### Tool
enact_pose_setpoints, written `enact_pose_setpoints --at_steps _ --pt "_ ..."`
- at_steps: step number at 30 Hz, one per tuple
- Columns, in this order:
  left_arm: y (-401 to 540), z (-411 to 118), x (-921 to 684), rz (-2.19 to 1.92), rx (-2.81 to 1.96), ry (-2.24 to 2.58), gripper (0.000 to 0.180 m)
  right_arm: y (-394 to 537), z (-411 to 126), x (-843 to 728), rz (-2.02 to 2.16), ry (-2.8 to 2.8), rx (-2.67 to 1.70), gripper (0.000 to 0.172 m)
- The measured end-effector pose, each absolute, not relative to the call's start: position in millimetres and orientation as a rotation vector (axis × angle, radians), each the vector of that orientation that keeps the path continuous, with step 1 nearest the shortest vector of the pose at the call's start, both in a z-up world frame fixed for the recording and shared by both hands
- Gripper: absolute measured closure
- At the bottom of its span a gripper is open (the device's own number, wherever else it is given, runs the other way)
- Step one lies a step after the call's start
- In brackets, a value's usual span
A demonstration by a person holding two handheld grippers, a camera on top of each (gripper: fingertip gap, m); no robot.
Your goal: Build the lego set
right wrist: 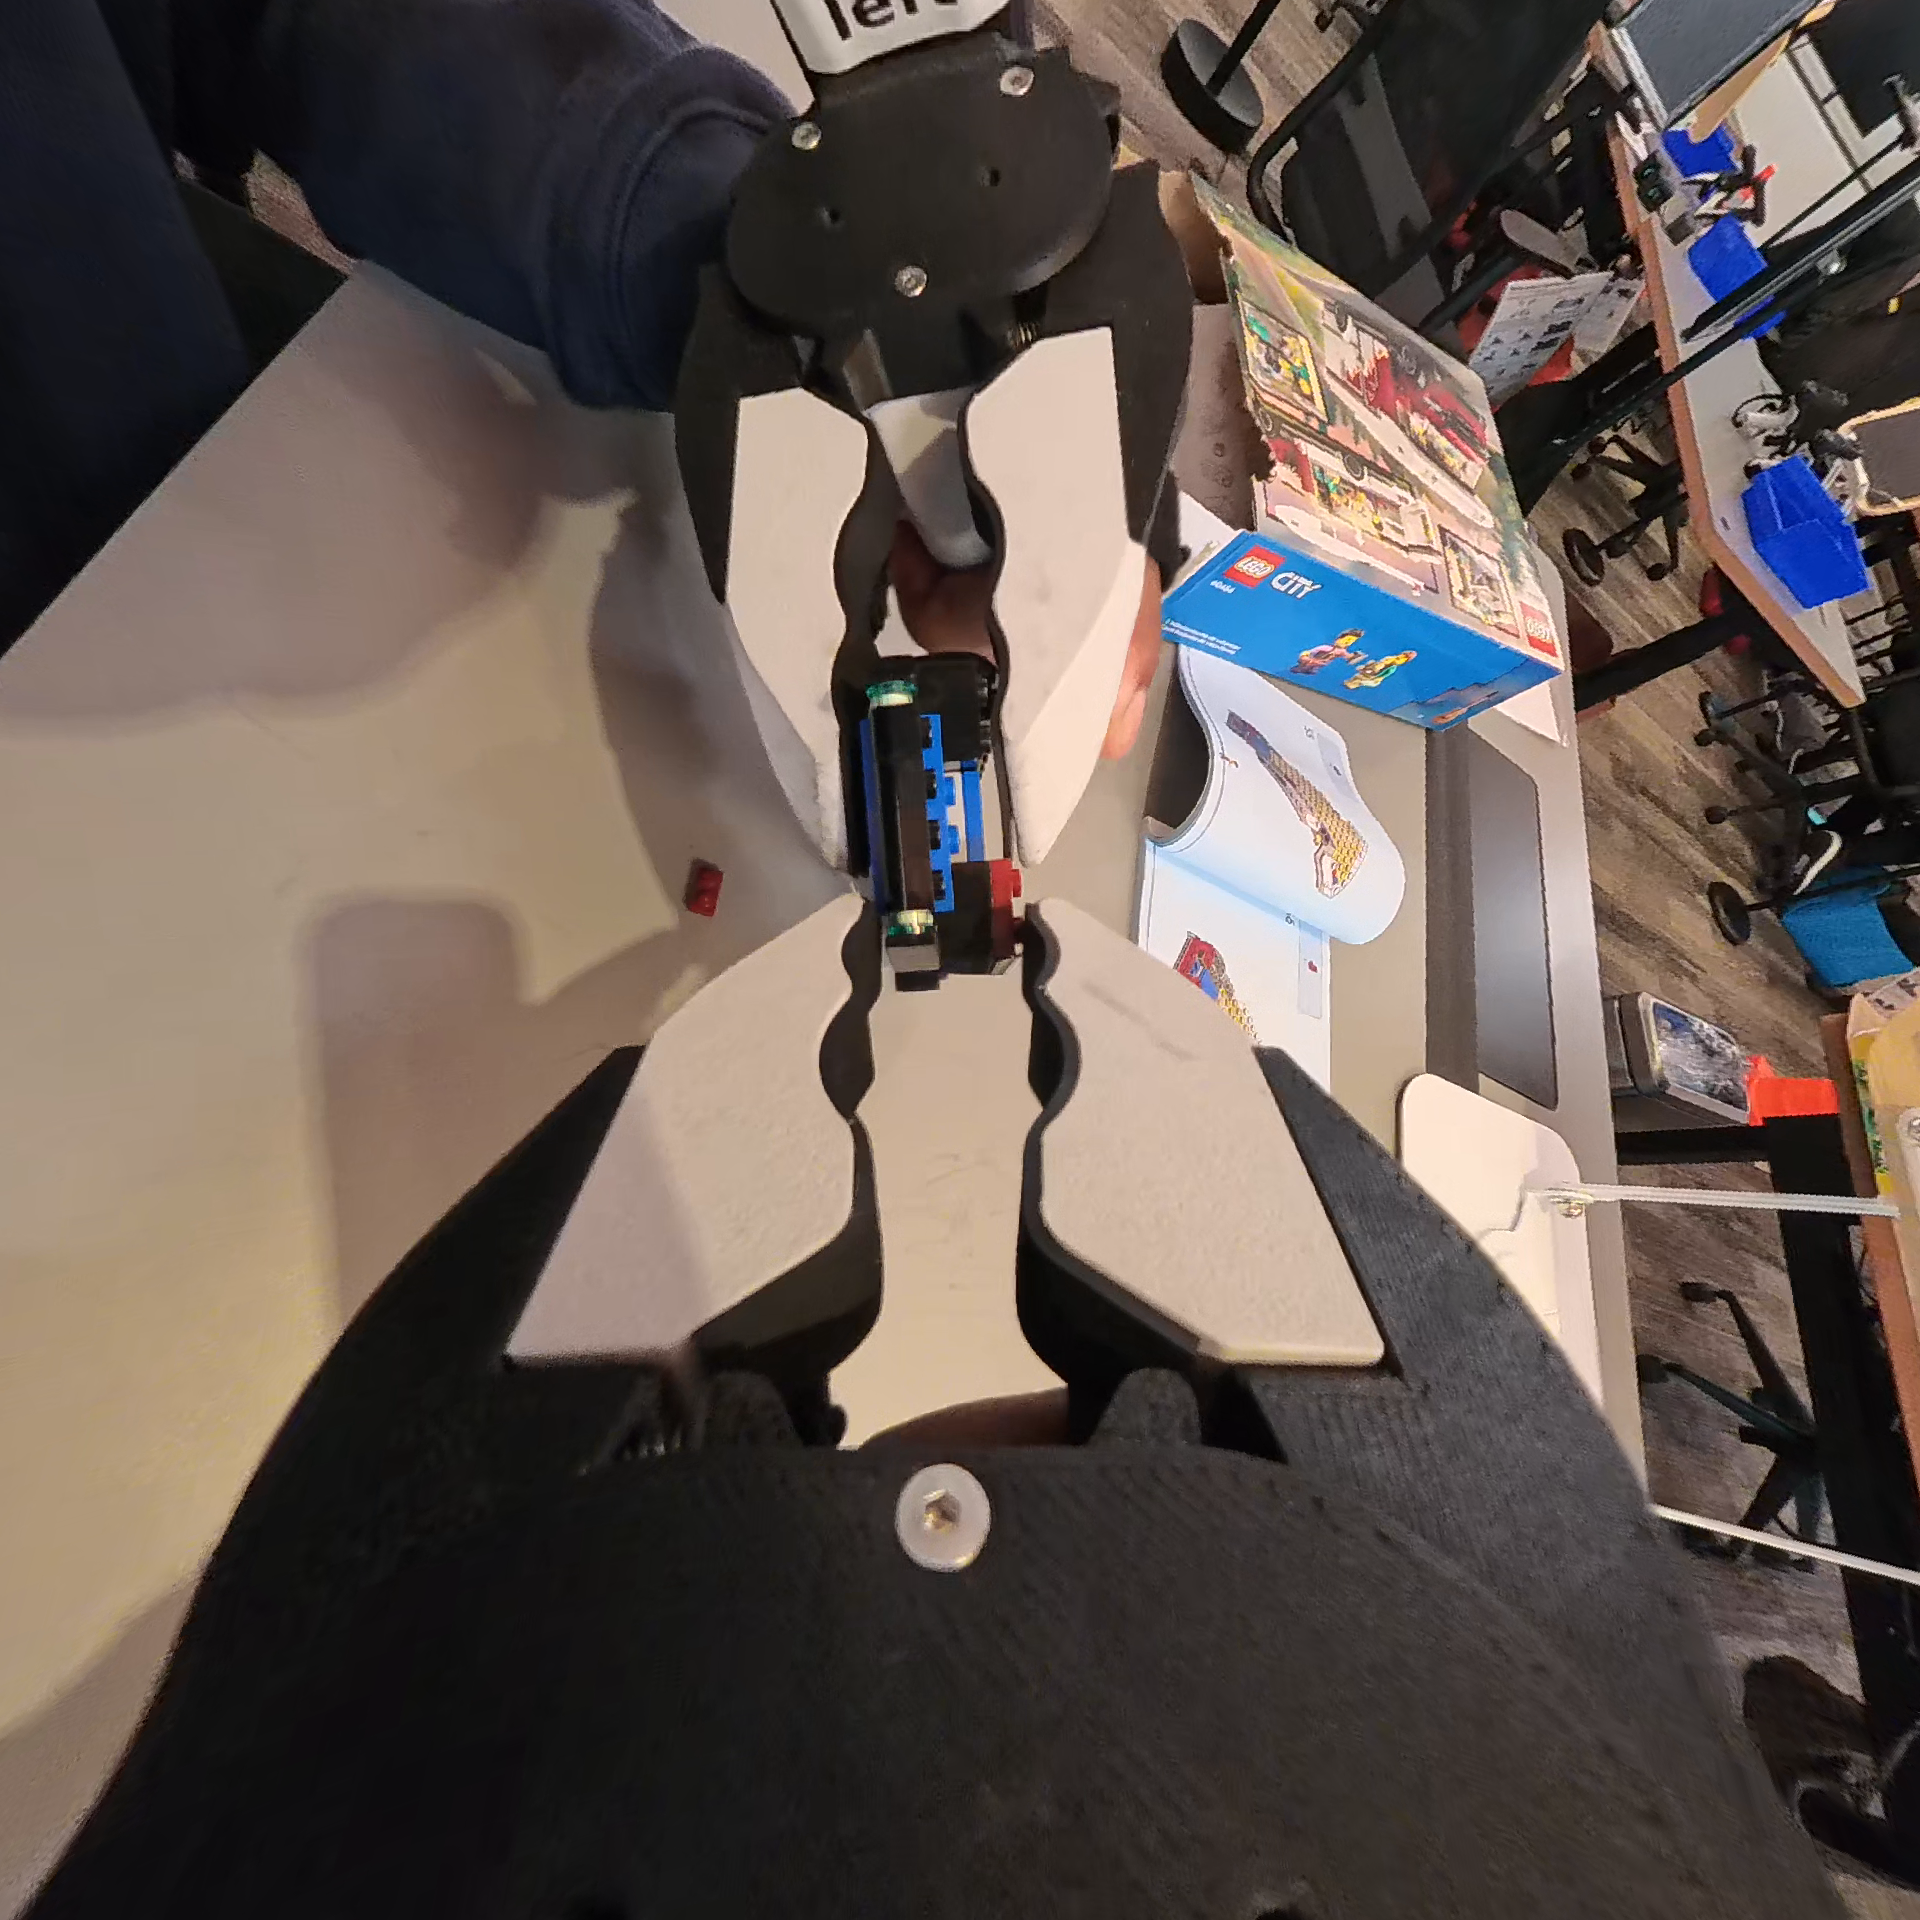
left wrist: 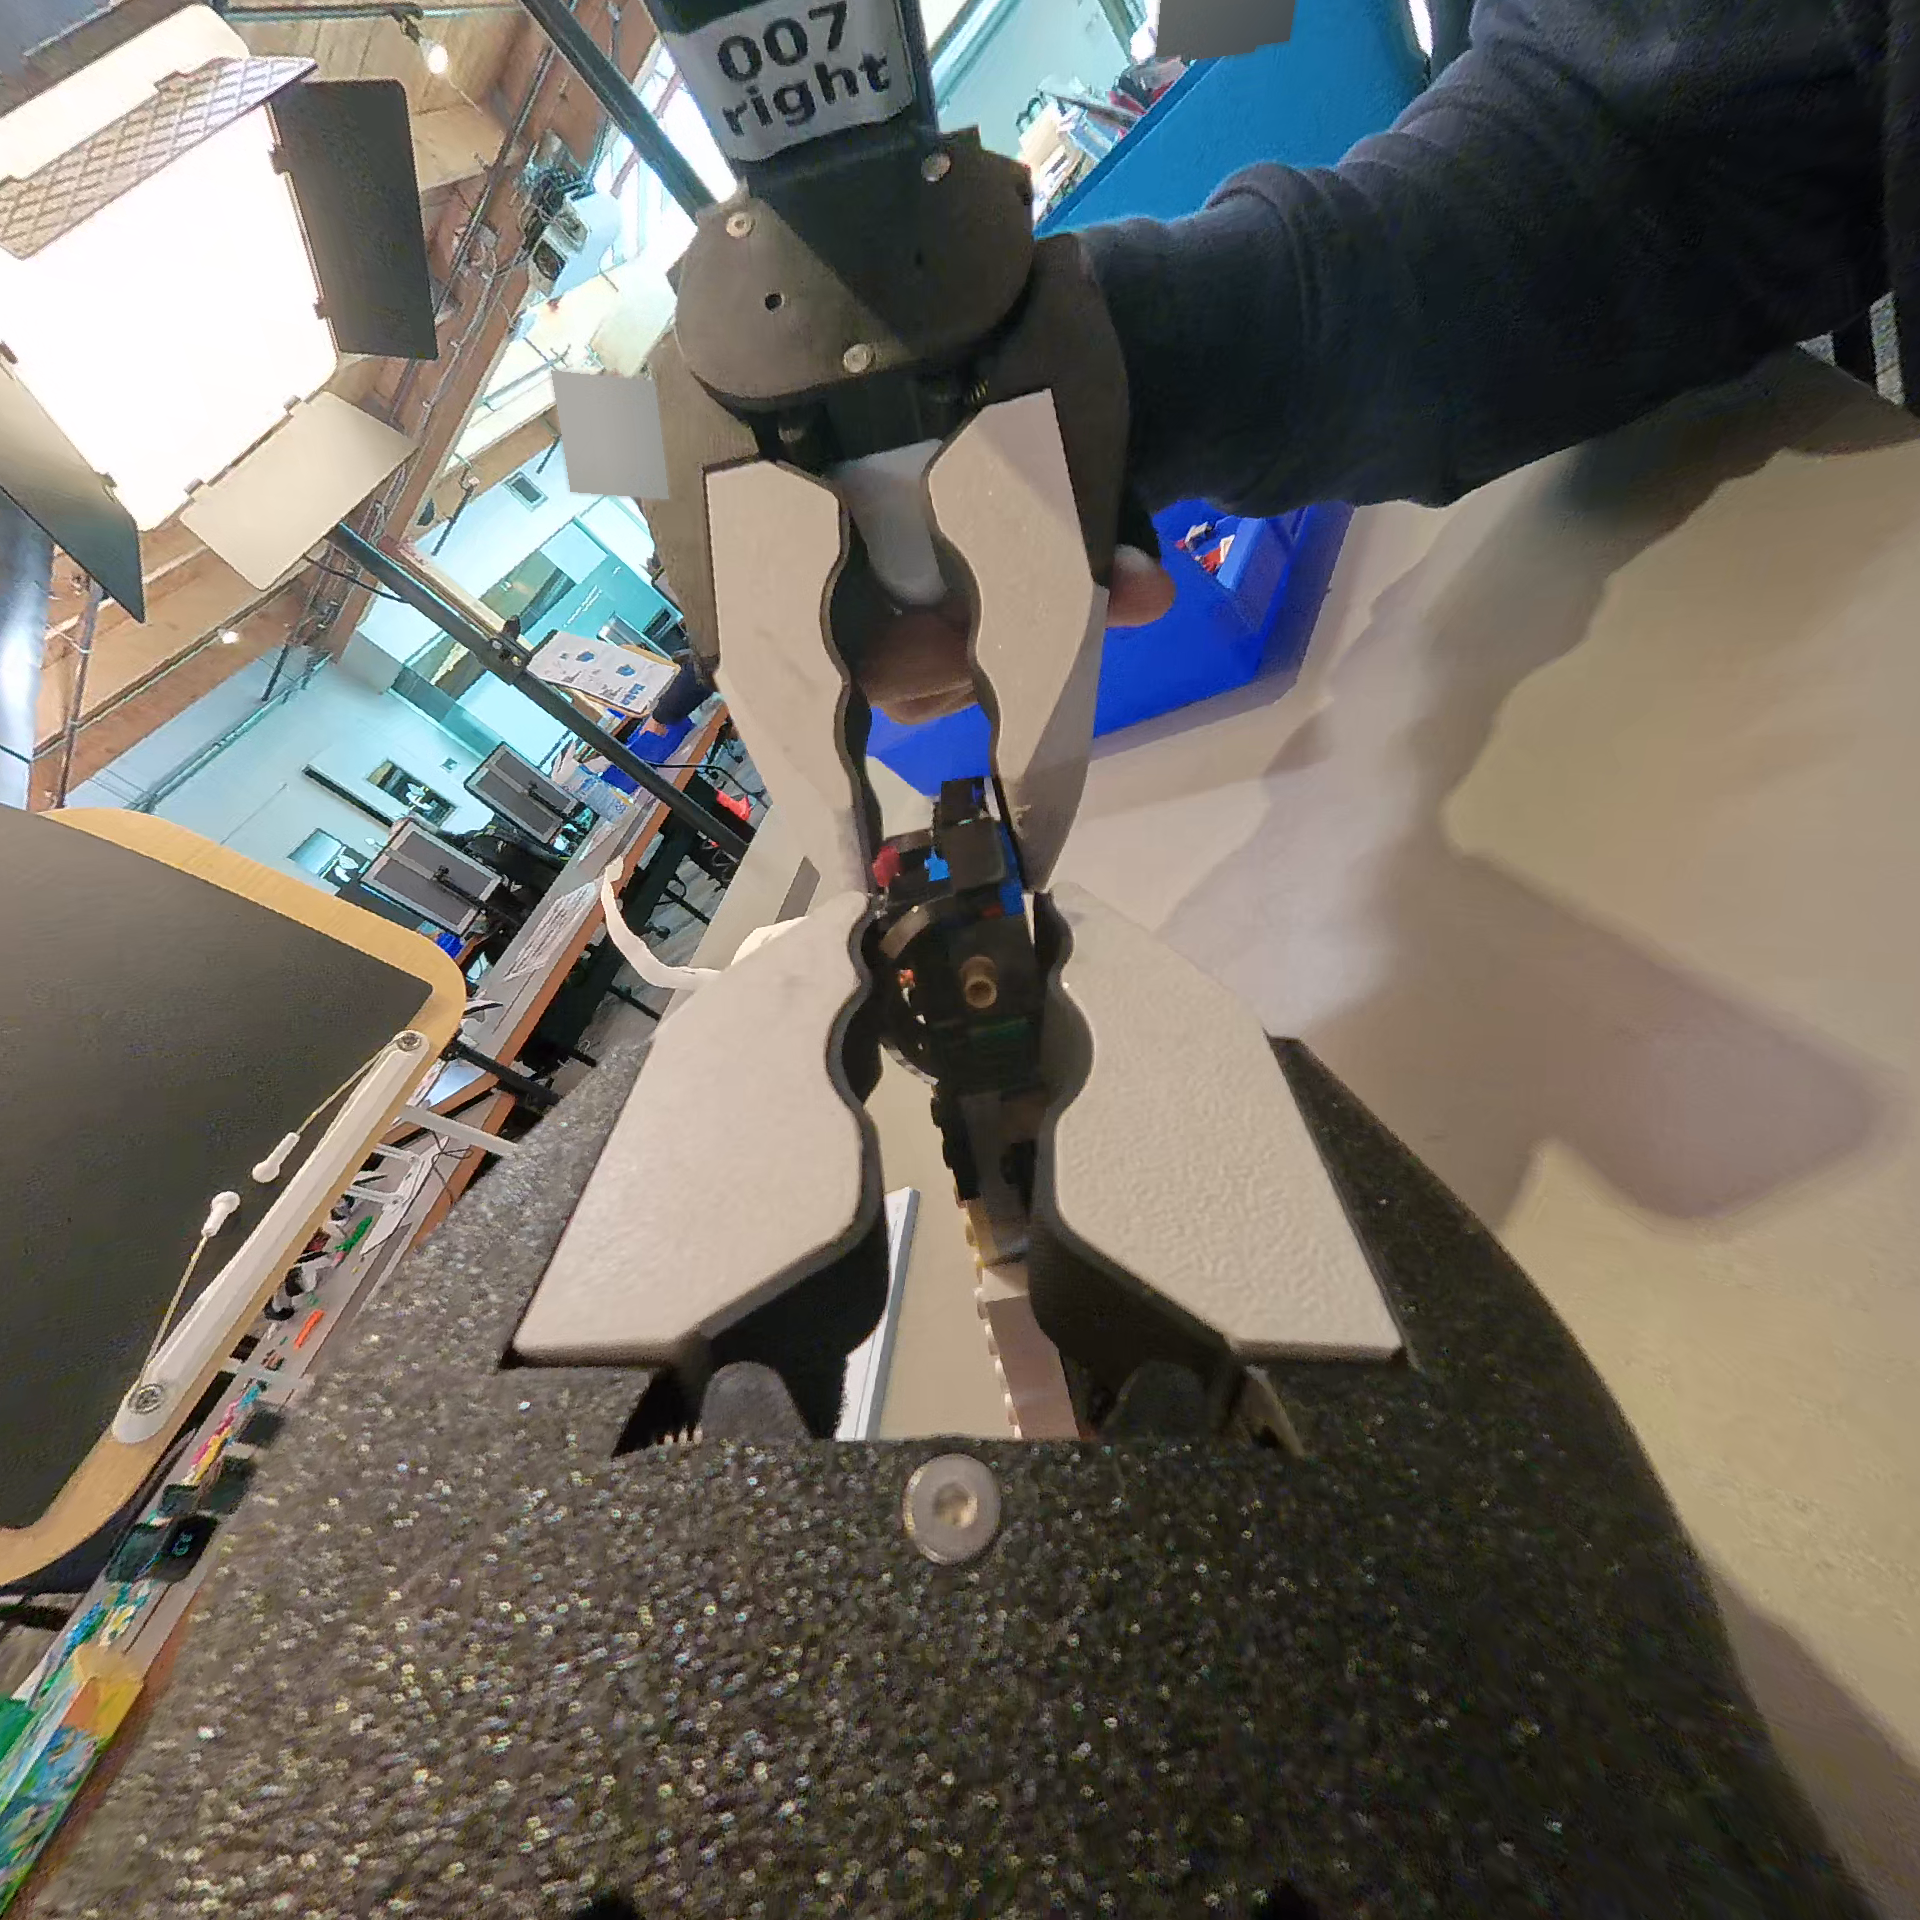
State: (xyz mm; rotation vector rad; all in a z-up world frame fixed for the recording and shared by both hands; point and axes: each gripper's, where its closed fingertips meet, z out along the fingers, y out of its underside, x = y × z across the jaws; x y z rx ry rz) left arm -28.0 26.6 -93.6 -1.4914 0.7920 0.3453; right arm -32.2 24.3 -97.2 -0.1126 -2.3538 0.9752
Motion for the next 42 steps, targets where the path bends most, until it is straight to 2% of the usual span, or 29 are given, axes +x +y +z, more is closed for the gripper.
enact_pose_setpoints --at_steps 4,19,27,31,36,42 --pt "27 -97 -27 0.354 -1.506 0.815 0.153 24 -99 -33 0.97 -2.334 -0.091 0.141" --pt "29 -101 -32 0.341 -1.528 0.78 0.152 27 -102 -35 0.947 -2.32 -0.071 0.146" --pt "34 -118 -49 0.26 -1.646 0.699 0.136 38 -97 -40 0.995 -2.265 -0.094 0.147" --pt "39 -123 -51 0.229 -1.661 0.655 0.139 40 -97 -41 1.023 -2.253 -0.092 0.147" --pt "47 -131 -57 0.265 -1.682 0.617 0.155 38 -97 -40 1.041 -2.247 -0.071 0.147" --pt "47 -129 -61 0.348 -1.682 0.624 0.156 45 -95 -44 1.007 -2.228 -0.105 0.143"
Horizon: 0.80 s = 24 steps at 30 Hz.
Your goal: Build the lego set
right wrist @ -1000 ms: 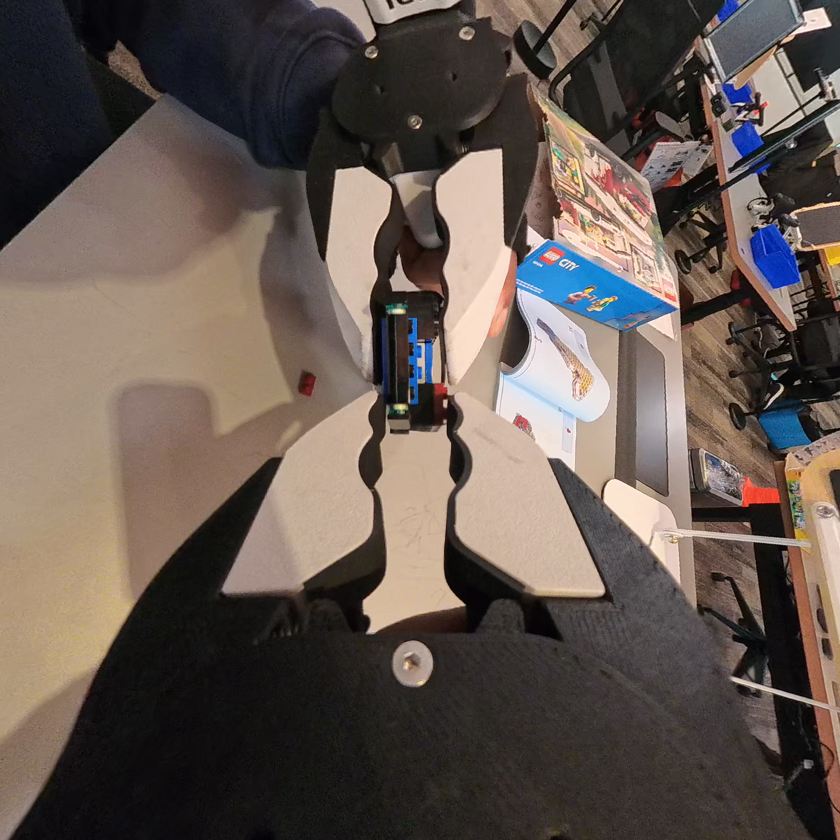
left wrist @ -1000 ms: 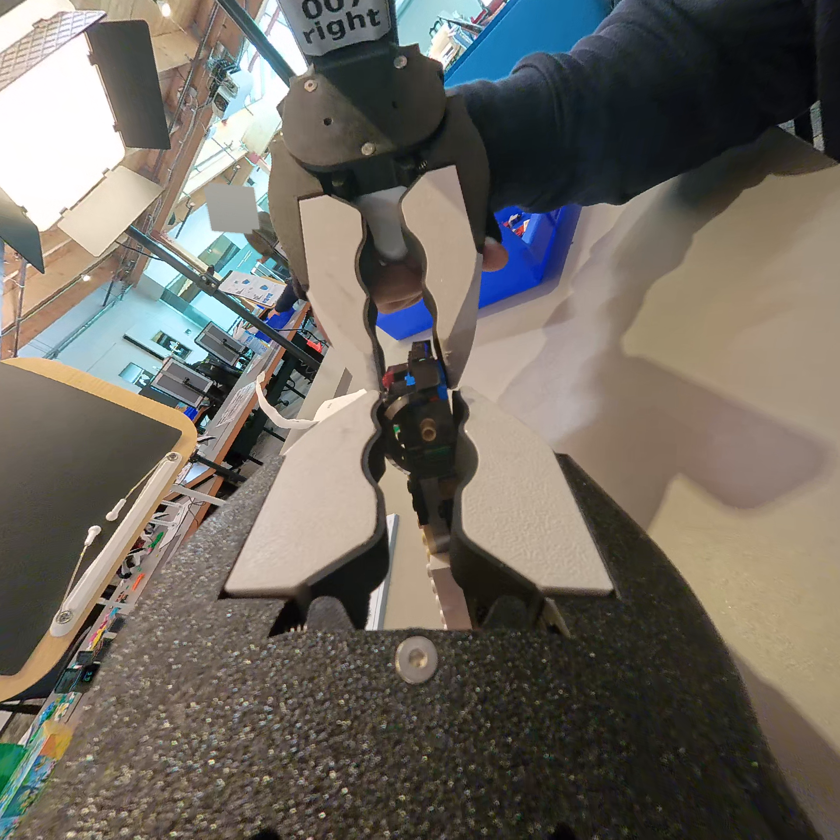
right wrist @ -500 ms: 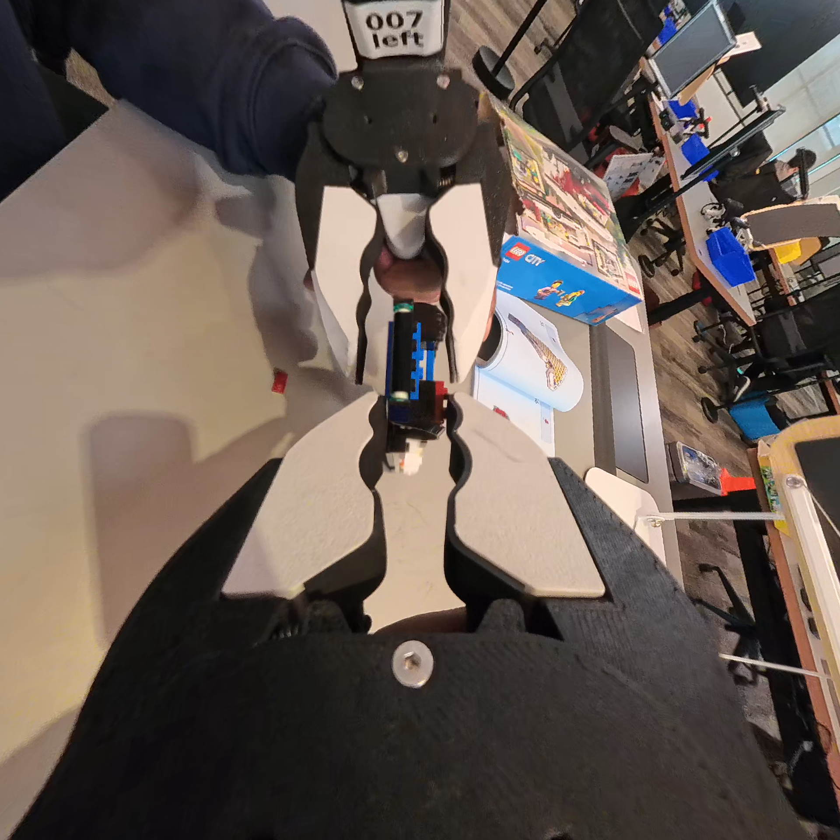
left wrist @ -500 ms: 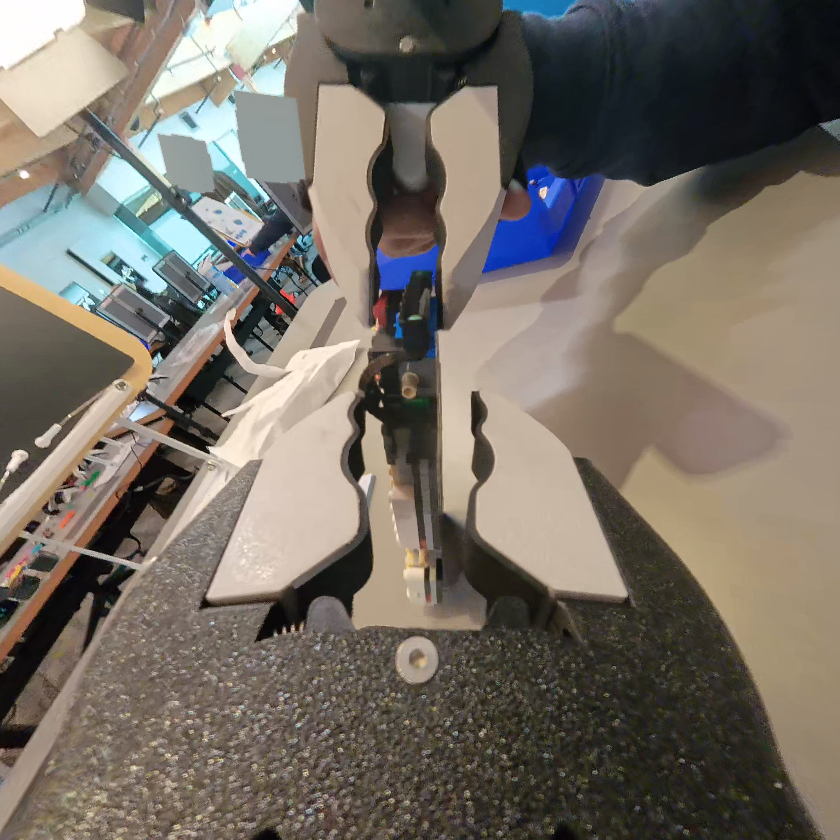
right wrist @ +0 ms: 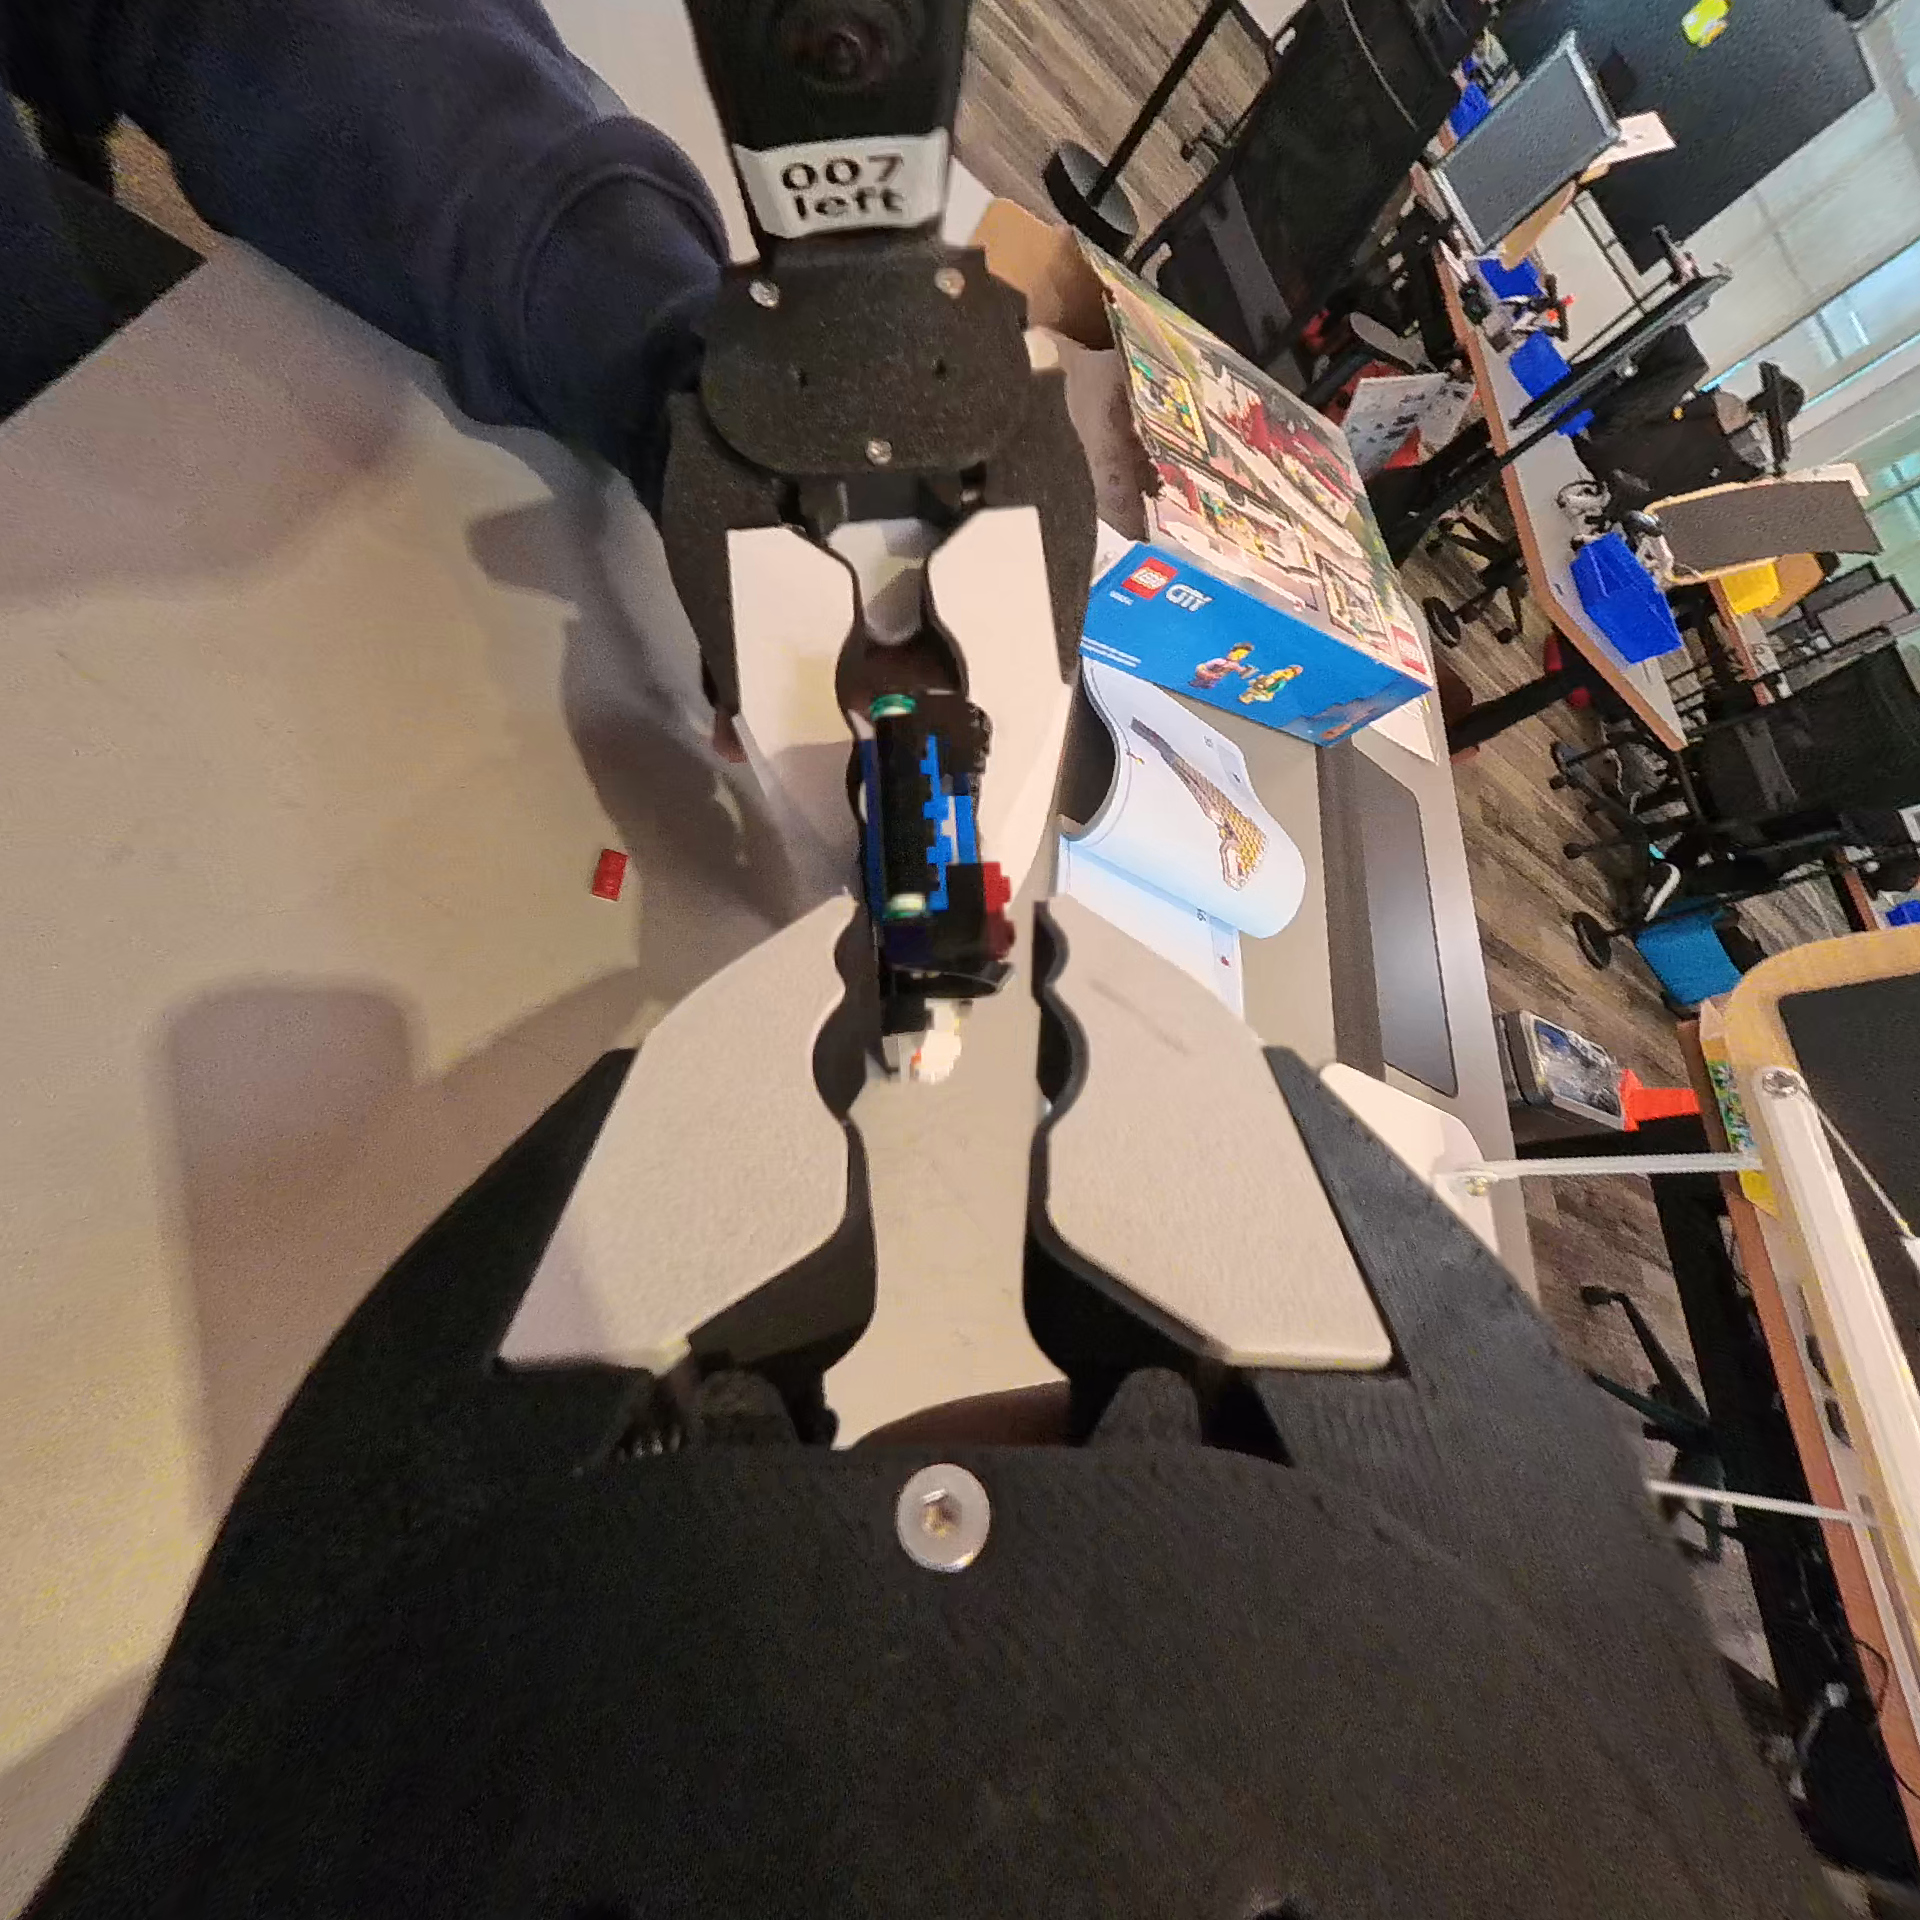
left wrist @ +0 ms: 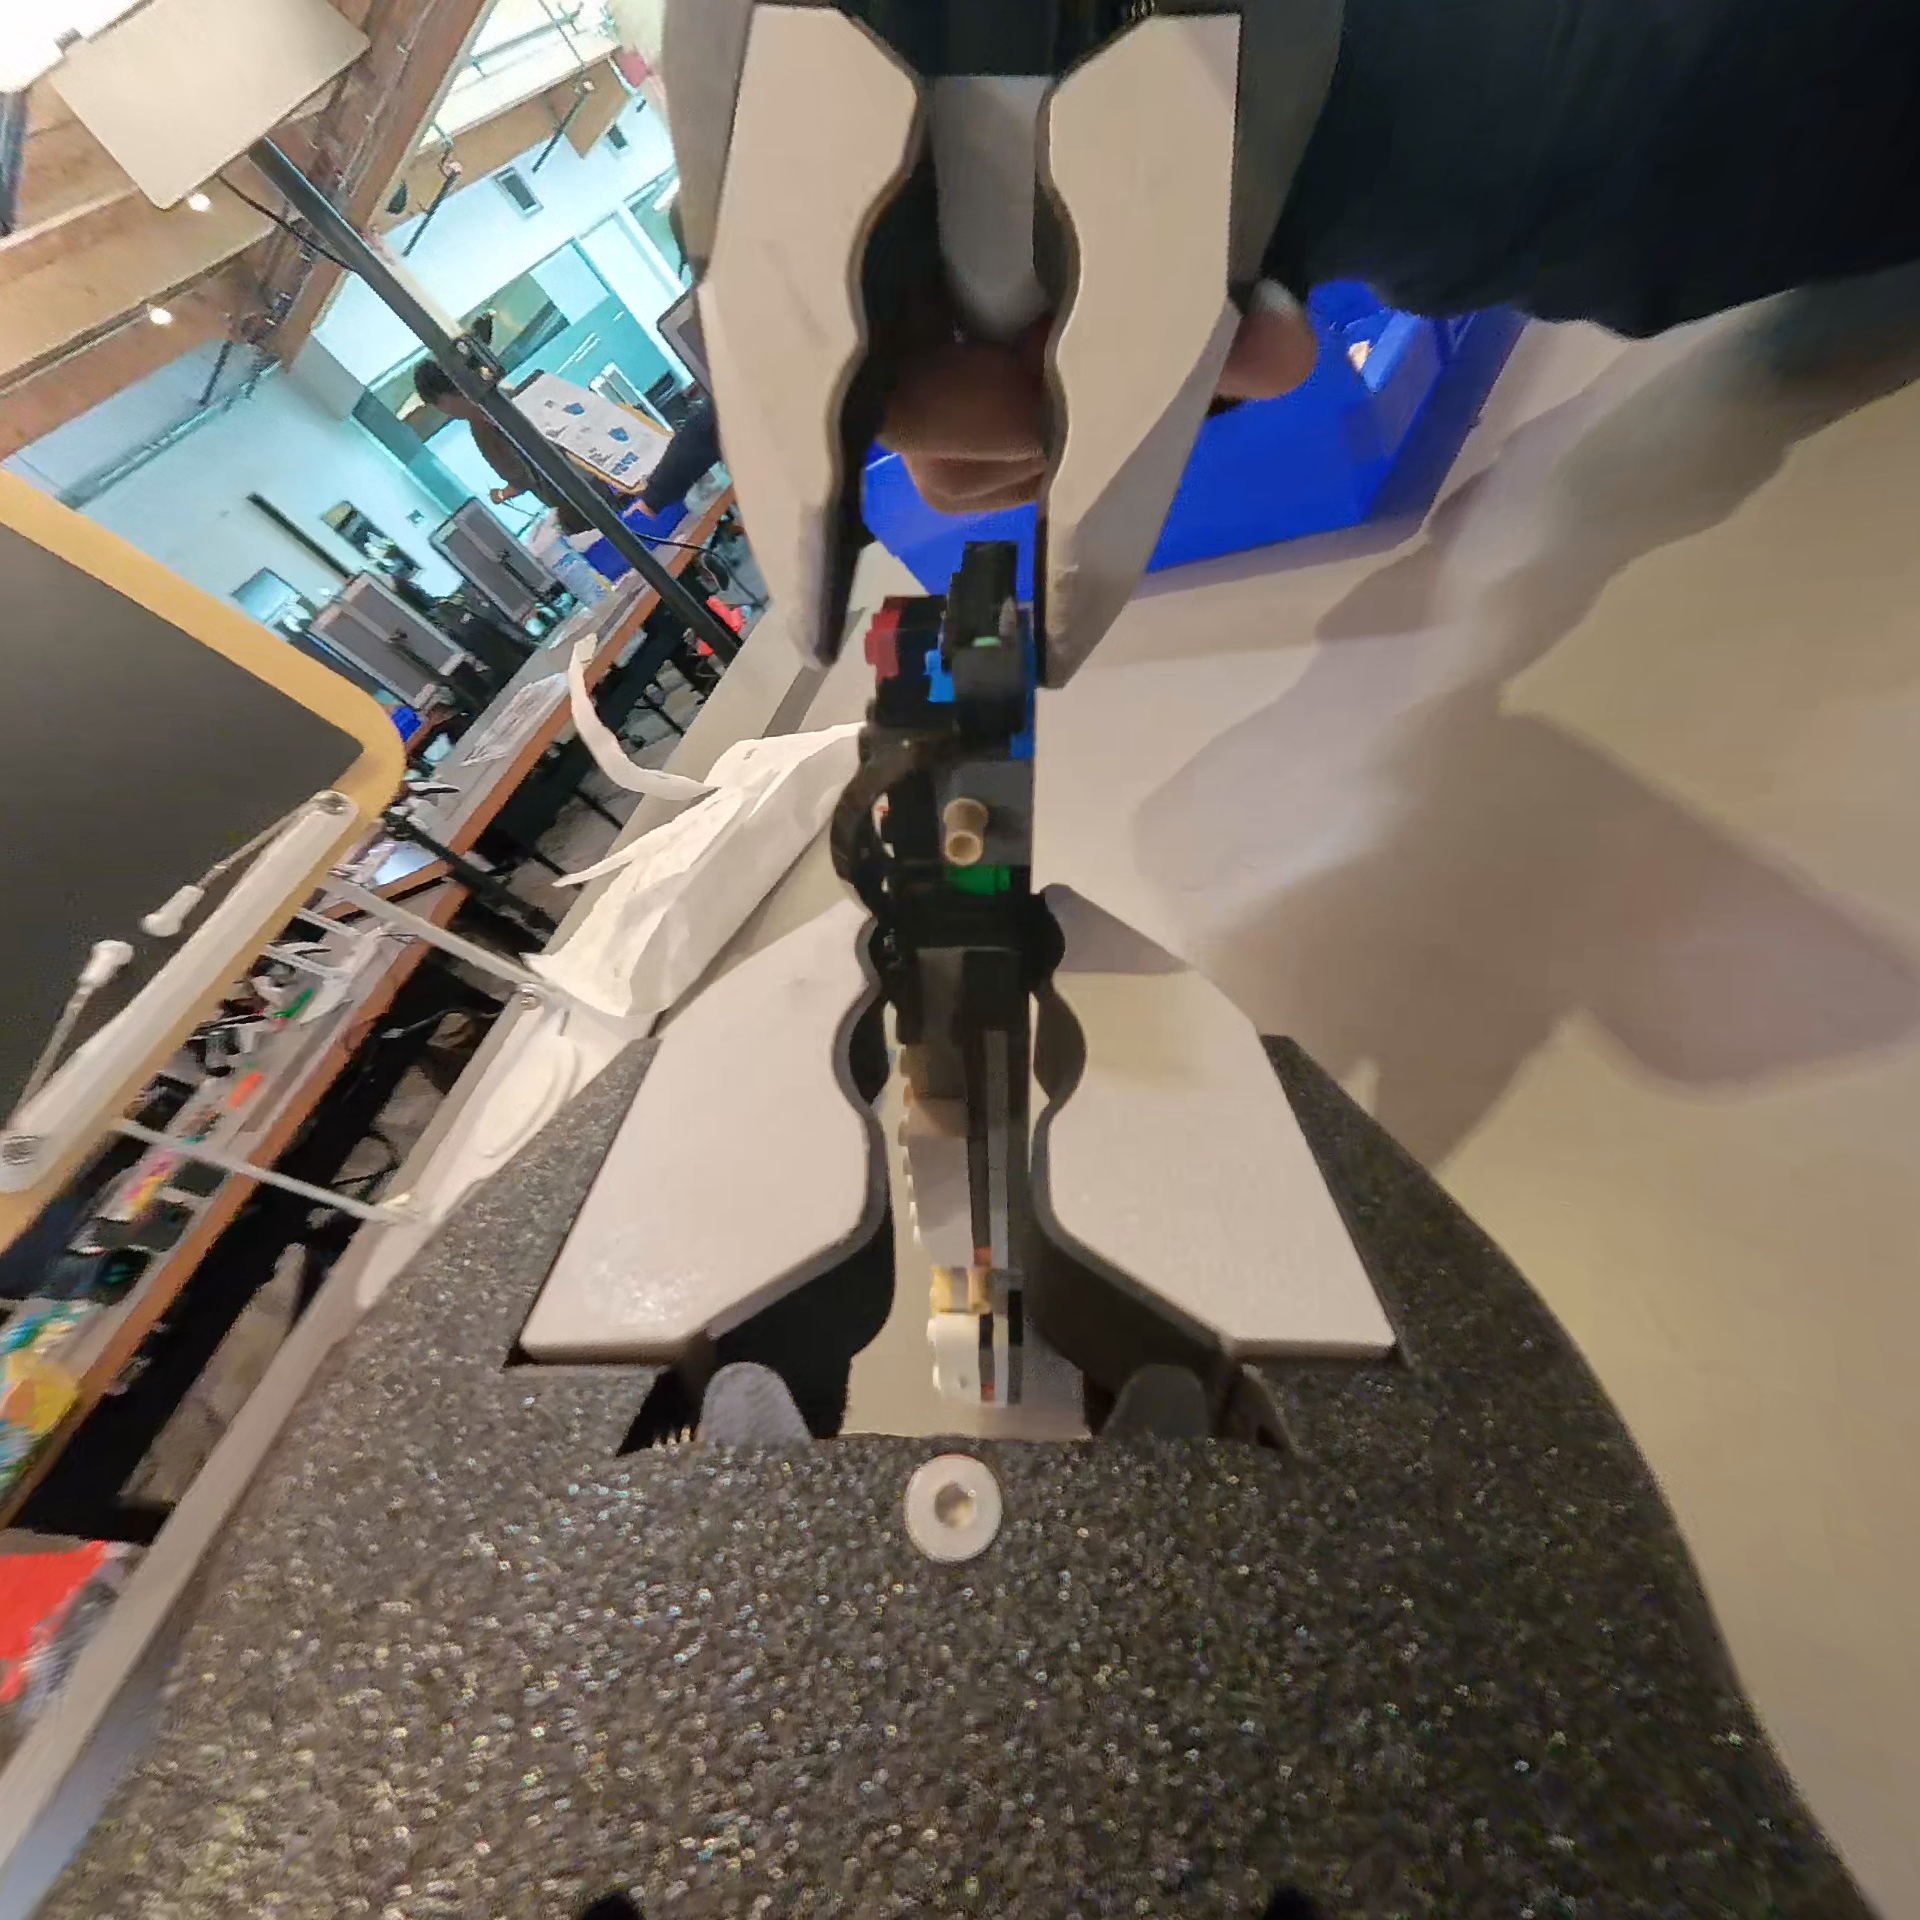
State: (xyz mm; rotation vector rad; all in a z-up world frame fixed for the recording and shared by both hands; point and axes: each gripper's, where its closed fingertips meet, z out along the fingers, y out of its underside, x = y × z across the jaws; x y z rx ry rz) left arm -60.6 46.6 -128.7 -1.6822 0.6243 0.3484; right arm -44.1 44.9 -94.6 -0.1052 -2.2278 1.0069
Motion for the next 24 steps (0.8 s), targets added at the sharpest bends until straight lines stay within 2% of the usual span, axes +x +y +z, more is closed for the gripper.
enact_pose_setpoints --at_steps 4,11,14,19,24 --pt "45 -128 -70 0.528 -1.697 0.659 0.156 50 -84 -42 0.973 -2.194 -0.11 0.131" --pt "40 -132 -95 0.665 -1.75 0.63 0.156 44 -97 -25 0.949 -2.271 -0.085 0.135" --pt "38 -132 -108 0.736 -1.755 0.612 0.157 21 -124 -9 1.102 -2.433 -0.095 0.147" --pt "35 -135 -119 0.833 -1.752 0.611 0.156 -6 -198 -22 1.068 -2.629 -0.337 0.143" --pt "35 -136 -123 0.874 -1.744 0.628 0.156 -21 -226 -30 1.078 -2.678 -0.535 0.143"
